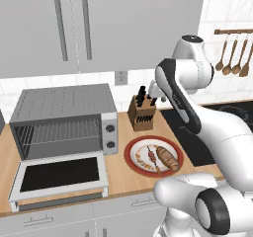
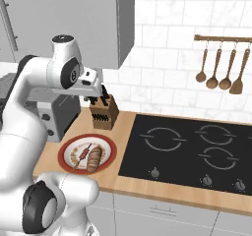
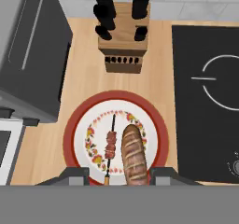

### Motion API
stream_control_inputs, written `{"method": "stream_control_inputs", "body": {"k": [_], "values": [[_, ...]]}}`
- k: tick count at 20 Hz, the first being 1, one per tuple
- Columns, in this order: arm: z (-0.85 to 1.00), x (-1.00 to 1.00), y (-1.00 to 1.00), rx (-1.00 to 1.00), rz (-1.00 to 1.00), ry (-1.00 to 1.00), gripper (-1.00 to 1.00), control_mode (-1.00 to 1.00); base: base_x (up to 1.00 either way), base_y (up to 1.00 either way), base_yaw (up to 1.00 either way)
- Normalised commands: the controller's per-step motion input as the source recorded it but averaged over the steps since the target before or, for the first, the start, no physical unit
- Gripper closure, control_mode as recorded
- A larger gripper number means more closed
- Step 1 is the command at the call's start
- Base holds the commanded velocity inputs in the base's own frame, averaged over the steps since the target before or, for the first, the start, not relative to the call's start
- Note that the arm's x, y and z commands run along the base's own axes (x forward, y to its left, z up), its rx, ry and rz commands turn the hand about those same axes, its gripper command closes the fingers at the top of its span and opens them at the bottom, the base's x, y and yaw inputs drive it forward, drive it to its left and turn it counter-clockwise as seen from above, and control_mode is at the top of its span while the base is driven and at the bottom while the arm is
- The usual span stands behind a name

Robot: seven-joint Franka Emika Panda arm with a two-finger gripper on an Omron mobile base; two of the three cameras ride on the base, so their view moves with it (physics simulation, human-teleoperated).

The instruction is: Pick up the kebab skewer and baguette bread, and place them inside the toaster oven. Close the toaster oven door and start by setting the timer.

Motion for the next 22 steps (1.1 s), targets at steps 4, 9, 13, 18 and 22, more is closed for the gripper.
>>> {"method": "stream_control_inputs", "body": {"k": [4, 9, 13, 18, 22], "values": [[-0.06, -0.26, 0.13, 0.00, 0.00, 0.01, -1.00, -1.00, 0.00, 0.00, 0.00], [-0.12, -0.48, 0.95, -0.01, 0.00, -0.01, -1.00, -1.00, 0.00, 0.00, 0.00], [0.00, -0.02, 1.00, -0.03, -0.04, -0.03, -1.00, -1.00, 0.00, 0.00, 0.00], [0.00, 0.11, 1.00, -0.01, -0.08, -0.08, -1.00, -1.00, 0.00, 0.00, 0.00], [0.00, 0.23, 1.00, 0.00, -0.12, -0.18, -1.00, -1.00, 0.00, 0.00, 0.00]]}}
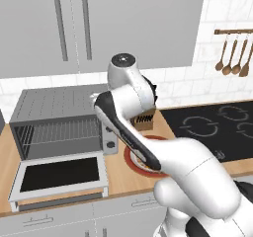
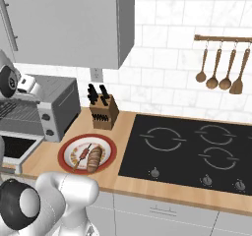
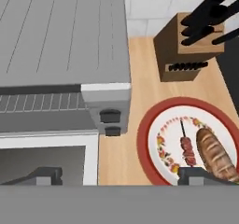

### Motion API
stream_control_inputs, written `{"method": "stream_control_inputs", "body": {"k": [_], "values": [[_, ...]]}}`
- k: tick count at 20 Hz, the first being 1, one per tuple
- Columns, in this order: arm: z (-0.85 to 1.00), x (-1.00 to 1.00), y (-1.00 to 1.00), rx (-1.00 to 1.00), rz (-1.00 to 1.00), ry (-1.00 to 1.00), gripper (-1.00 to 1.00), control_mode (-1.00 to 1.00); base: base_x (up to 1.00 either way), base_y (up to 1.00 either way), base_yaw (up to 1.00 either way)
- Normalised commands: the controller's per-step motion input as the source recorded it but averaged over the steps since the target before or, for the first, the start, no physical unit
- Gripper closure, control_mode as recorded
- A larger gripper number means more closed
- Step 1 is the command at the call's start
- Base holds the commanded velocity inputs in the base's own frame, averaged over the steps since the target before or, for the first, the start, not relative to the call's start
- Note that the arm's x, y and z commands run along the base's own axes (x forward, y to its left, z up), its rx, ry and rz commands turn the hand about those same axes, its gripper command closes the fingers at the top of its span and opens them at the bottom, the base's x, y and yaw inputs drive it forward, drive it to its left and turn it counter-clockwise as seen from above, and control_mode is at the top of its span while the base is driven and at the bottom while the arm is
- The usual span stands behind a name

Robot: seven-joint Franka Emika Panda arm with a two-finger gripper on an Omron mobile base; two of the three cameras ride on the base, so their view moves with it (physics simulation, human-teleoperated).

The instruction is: Pick up the kebab skewer and baguette bread, and place them inside the toaster oven. Close the toaster oven door and start by setting the timer.

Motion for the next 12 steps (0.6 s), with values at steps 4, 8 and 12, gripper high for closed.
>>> {"method": "stream_control_inputs", "body": {"k": [4, 8, 12], "values": [[-0.26, -0.35, 1.00, -0.04, -0.10, -0.47, -1.00, -1.00, 0.00, 0.00, 0.00], [-0.52, -0.89, 0.56, -0.01, 0.00, -0.65, -1.00, -1.00, 0.00, 0.00, 0.00], [-0.42, -0.07, 0.31, 0.00, -0.03, -0.46, -1.00, -1.00, 0.00, 0.00, 0.00]]}}
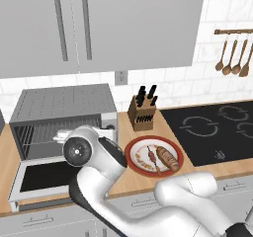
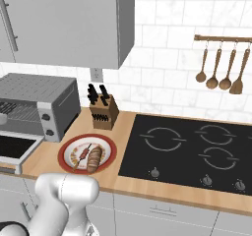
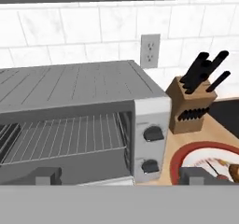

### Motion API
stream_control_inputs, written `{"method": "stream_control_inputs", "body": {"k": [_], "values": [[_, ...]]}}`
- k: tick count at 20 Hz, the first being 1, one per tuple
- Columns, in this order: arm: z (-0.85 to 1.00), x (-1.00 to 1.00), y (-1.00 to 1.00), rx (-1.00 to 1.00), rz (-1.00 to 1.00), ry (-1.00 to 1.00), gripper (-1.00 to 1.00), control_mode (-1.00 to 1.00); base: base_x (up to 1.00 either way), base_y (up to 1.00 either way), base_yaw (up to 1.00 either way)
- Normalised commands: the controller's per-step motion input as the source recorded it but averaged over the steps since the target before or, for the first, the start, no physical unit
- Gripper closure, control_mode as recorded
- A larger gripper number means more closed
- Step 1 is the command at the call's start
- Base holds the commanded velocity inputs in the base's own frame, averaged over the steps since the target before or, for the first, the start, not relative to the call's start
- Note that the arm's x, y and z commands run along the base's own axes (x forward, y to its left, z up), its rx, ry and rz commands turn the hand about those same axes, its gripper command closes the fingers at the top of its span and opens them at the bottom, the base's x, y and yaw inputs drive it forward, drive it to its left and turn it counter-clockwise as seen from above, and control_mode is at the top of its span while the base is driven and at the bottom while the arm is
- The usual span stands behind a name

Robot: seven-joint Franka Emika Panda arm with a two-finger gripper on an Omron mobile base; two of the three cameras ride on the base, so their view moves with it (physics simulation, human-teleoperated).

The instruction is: Pick up the kebab skewer and baguette bread, and place them inside the toaster oven. Close the toaster oven door and start by setting the timer.

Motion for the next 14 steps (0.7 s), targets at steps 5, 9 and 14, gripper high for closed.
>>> {"method": "stream_control_inputs", "body": {"k": [5, 9, 14], "values": [[-0.02, 0.91, 0.29, 0.00, -0.09, -0.02, -1.00, -1.00, 0.00, 0.00, 0.00], [-0.04, 0.51, 0.54, -0.01, -0.09, 0.01, -1.00, -1.00, 0.00, 0.00, 0.00], [-0.12, 0.00, 0.35, -0.03, -0.01, 0.07, -1.00, -1.00, 0.00, 0.00, 0.00]]}}
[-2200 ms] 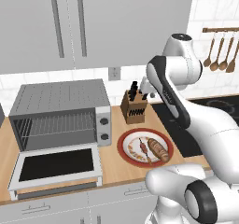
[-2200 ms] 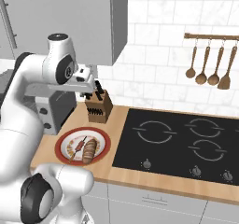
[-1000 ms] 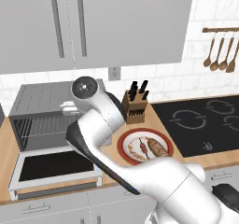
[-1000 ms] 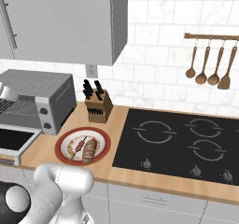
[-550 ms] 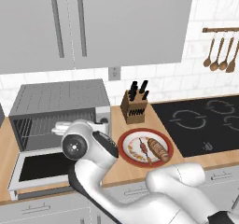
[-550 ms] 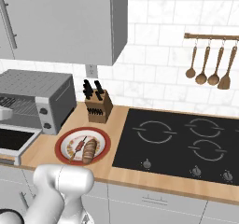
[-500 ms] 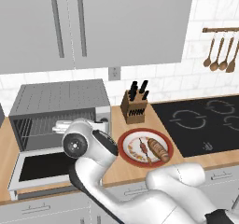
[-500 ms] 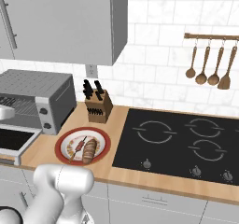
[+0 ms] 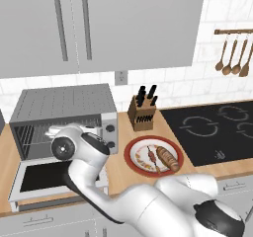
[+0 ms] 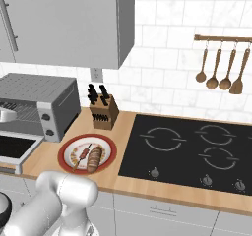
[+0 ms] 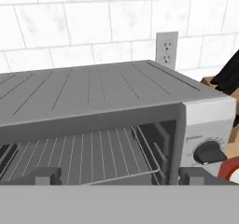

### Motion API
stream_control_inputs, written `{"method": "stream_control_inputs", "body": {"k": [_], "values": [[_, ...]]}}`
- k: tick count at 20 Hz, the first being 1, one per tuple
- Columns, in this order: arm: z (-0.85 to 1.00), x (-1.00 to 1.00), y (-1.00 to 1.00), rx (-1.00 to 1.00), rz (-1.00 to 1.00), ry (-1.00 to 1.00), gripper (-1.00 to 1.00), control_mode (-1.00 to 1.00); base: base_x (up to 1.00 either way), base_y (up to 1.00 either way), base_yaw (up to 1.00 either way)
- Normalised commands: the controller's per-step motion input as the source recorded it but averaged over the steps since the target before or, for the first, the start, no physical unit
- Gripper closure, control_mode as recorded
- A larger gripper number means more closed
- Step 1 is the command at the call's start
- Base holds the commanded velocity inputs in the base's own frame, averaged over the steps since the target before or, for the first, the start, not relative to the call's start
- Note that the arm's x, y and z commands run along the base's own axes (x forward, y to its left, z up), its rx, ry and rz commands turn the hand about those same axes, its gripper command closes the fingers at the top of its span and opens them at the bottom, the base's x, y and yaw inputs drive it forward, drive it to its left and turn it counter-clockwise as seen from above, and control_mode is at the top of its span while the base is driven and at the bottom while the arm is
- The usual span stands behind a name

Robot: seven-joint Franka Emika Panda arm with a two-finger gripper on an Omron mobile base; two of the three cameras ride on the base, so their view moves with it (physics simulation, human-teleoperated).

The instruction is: Pick up the kebab skewer and baguette bread, and place them inside the toaster oven. Close the toaster oven door and start by setting the timer.

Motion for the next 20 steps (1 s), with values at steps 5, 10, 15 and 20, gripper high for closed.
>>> {"method": "stream_control_inputs", "body": {"k": [5, 10, 15, 20], "values": [[-0.05, 0.03, 0.15, -0.01, 0.00, 0.08, -1.00, -1.00, 0.00, 0.00, 0.00], [-0.03, 0.00, 0.16, 0.00, 0.00, 0.03, -1.00, -1.00, 0.00, 0.00, 0.00], [-0.22, 0.02, 0.01, -0.01, 0.06, 0.09, -1.00, -1.00, 0.00, 0.00, 0.00], [-0.37, 0.23, -0.10, -0.03, 0.18, 0.15, -1.00, -1.00, 0.00, 0.00, 0.00]]}}
